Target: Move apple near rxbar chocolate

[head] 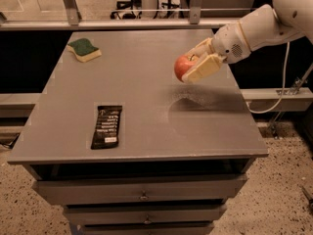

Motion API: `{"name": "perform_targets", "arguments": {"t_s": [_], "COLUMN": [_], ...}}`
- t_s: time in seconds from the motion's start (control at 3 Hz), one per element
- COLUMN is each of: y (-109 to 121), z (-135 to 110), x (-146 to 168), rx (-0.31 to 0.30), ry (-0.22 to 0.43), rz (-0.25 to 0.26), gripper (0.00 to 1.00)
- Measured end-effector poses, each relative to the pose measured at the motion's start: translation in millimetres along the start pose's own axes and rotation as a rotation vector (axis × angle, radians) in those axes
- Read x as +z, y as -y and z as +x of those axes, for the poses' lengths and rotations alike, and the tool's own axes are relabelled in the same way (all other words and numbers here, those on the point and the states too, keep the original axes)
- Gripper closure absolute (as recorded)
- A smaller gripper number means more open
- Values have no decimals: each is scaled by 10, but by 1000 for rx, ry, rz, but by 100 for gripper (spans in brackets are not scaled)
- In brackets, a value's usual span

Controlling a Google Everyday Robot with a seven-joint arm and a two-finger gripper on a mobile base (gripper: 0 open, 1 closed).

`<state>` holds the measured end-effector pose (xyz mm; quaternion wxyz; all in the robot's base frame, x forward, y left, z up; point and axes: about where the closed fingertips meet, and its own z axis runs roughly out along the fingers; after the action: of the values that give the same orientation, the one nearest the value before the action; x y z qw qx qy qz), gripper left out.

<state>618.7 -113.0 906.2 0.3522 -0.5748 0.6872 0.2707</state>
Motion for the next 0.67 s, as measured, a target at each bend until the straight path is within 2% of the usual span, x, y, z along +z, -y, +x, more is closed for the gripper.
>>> {"name": "perform_targets", "arguments": {"t_s": [0.33,0.67], "y": [-416,-416], "z": [-72,-72], "x": [-16,-15], "rx": [-51,-51], "ry": [-9,-9], "rz": [-52,-52], "gripper": [100,100]}}
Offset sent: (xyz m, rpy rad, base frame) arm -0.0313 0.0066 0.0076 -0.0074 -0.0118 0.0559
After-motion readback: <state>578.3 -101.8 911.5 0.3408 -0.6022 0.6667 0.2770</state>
